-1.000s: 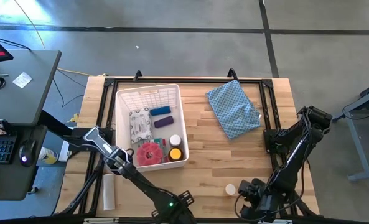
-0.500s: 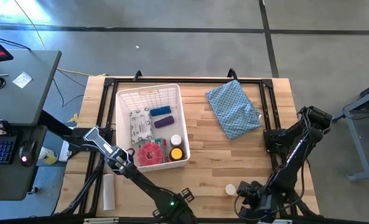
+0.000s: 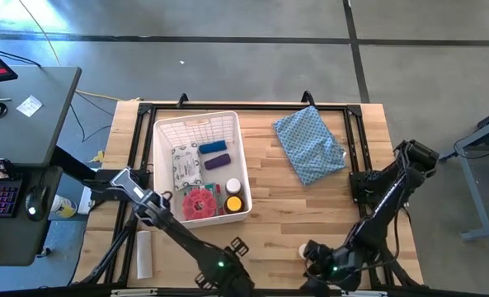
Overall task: Pick & place medical supplies in basket/bin
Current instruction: Put the white medicine bottle into the white bin
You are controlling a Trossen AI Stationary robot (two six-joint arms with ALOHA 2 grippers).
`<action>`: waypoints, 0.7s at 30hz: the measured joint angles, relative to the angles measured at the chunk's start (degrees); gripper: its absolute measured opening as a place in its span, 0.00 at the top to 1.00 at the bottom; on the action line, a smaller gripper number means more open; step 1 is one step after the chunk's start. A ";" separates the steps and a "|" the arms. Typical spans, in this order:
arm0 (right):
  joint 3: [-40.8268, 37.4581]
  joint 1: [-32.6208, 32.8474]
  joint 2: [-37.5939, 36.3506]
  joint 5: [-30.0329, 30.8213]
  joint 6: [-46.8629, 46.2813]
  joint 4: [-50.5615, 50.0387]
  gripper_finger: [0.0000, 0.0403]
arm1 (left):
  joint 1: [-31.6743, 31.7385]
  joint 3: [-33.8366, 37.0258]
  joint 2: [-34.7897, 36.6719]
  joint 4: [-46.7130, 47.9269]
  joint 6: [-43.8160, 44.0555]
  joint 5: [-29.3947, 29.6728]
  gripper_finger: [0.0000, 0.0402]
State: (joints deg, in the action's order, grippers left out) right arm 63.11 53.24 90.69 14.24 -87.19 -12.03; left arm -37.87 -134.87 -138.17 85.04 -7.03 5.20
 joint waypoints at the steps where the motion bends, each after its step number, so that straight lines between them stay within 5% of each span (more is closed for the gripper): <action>1: 0.00 -0.47 -0.04 1.21 1.51 2.38 0.28 | 0.00 0.00 1.53 -0.52 1.75 -0.03 0.58; 9: 0.00 -4.81 -4.42 9.39 14.39 13.35 0.28 | -0.11 -0.04 14.14 -6.62 19.61 3.61 0.58; 21: 0.02 -10.15 -16.18 26.76 68.28 42.28 0.28 | -1.00 -0.13 31.10 -17.13 41.23 27.91 0.58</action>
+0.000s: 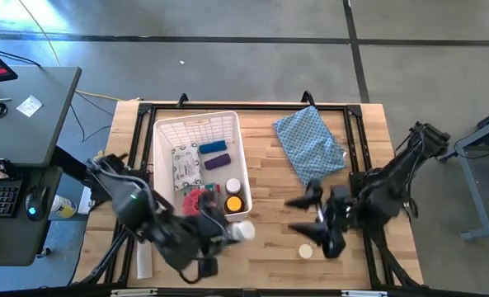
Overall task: Pick & place medical supplies in basket/bin
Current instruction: Put the white medicine bottle into the white bin
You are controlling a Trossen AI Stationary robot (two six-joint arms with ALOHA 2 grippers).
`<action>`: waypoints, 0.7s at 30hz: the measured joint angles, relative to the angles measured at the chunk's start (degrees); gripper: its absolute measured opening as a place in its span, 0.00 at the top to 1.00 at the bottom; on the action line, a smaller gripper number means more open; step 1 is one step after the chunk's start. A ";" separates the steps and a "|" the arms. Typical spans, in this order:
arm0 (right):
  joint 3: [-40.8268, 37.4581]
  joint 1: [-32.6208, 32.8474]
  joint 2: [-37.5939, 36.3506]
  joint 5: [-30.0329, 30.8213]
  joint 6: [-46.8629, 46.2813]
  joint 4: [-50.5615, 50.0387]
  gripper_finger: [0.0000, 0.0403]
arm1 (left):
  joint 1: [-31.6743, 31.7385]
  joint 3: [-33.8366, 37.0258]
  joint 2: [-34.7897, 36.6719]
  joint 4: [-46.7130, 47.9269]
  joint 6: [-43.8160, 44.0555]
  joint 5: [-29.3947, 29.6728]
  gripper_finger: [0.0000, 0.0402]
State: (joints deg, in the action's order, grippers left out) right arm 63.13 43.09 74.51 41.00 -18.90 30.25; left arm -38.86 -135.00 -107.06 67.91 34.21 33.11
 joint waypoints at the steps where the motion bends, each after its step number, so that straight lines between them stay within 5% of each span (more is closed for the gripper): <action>1: 0.00 -0.91 -0.58 0.28 2.43 0.94 0.28 | -0.20 0.00 0.87 -0.10 0.64 2.71 0.58; 11: 7.88 -10.95 3.94 -11.20 12.51 2.56 0.28 | 1.22 0.02 6.12 -8.54 5.08 20.31 0.58; 16: 16.76 -16.42 7.51 -19.51 17.86 0.97 0.28 | 3.75 0.02 6.36 -15.11 4.61 19.77 0.59; 21: 24.88 -21.66 8.01 -29.03 15.37 -13.35 0.28 | 7.14 0.05 4.73 -23.53 0.76 14.78 0.56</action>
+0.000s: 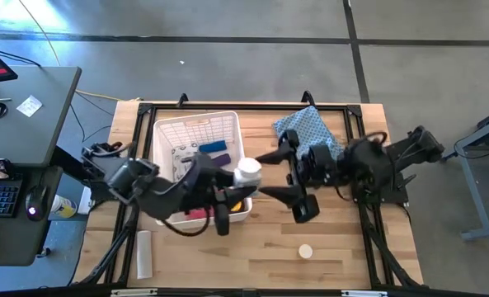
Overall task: Pick & place medical supplies in basket/bin
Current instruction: Put the white medicine bottle into the white bin
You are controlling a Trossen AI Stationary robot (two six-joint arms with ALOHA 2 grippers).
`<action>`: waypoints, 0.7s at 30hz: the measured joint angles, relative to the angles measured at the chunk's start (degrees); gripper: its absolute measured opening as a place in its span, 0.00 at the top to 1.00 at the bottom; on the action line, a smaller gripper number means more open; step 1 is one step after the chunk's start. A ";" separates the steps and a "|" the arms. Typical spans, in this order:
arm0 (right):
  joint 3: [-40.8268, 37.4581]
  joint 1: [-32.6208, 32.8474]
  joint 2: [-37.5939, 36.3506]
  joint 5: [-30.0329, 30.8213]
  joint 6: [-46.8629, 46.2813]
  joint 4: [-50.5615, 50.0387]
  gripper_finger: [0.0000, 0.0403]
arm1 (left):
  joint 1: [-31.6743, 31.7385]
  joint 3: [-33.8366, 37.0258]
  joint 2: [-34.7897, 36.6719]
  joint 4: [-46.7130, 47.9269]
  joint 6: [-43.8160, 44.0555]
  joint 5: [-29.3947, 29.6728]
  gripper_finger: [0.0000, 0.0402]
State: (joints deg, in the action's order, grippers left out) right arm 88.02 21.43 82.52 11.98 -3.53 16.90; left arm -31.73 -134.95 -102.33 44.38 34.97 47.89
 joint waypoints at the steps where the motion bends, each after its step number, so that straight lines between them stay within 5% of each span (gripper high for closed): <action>1: 1.40 -0.88 -0.02 -2.13 -1.25 -3.44 0.28 | 0.51 0.04 -0.38 -1.89 -1.38 -1.18 0.56; 9: 6.49 -4.94 -0.24 -13.87 -8.57 -15.62 0.28 | 4.17 0.04 -1.08 -8.81 -6.65 -3.84 0.57; 21: 6.42 -7.56 -0.22 -15.61 -10.57 -14.01 0.36 | 6.28 0.06 -1.10 -9.94 -9.91 -9.87 0.56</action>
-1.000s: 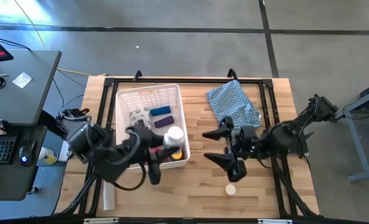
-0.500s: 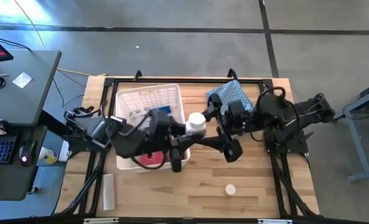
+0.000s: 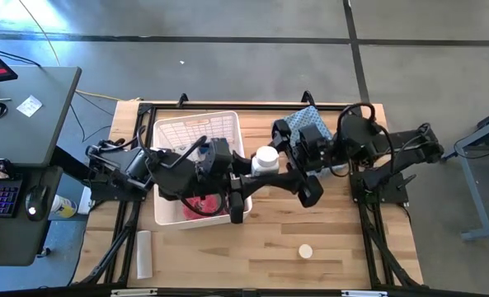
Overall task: Pick & place medical supplies in basket/bin
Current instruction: Put the white medicine bottle into the white bin
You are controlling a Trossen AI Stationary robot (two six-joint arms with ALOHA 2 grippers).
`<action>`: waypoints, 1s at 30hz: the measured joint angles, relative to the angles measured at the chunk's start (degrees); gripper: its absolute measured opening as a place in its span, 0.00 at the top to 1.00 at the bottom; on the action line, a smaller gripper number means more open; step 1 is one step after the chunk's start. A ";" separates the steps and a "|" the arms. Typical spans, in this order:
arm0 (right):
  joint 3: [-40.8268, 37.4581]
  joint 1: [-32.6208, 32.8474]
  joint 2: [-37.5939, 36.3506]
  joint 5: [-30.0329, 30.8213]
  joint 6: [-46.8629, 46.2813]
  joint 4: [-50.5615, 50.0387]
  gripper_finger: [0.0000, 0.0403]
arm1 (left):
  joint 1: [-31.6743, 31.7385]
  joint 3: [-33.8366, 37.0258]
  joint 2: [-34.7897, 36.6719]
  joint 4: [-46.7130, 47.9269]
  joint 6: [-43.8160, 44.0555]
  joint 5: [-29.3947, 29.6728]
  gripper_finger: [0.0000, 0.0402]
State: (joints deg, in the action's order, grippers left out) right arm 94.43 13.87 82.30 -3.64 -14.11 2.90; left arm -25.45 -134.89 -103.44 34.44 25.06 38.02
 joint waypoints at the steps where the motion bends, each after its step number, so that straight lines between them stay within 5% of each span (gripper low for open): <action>1: 0.00 -0.11 0.00 -0.18 0.00 0.00 0.38 | 0.00 -0.01 0.00 0.00 -0.04 0.03 0.56; 10: -0.09 -0.45 0.00 0.08 -0.54 -0.86 0.63 | 0.00 -0.04 0.09 3.00 -1.29 -1.01 0.56; 19: -0.04 -0.49 0.00 1.88 2.08 -2.26 0.65 | -0.04 -0.04 0.11 3.77 -1.72 0.03 0.52; 30: -0.09 -4.18 -0.92 3.26 2.82 -3.17 0.66 | 0.13 -0.09 2.52 14.66 4.06 -2.38 0.29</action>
State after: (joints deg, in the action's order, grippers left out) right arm 94.35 9.69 81.38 -0.38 -11.29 -0.27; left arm -25.32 -134.98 -100.92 49.10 29.12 35.64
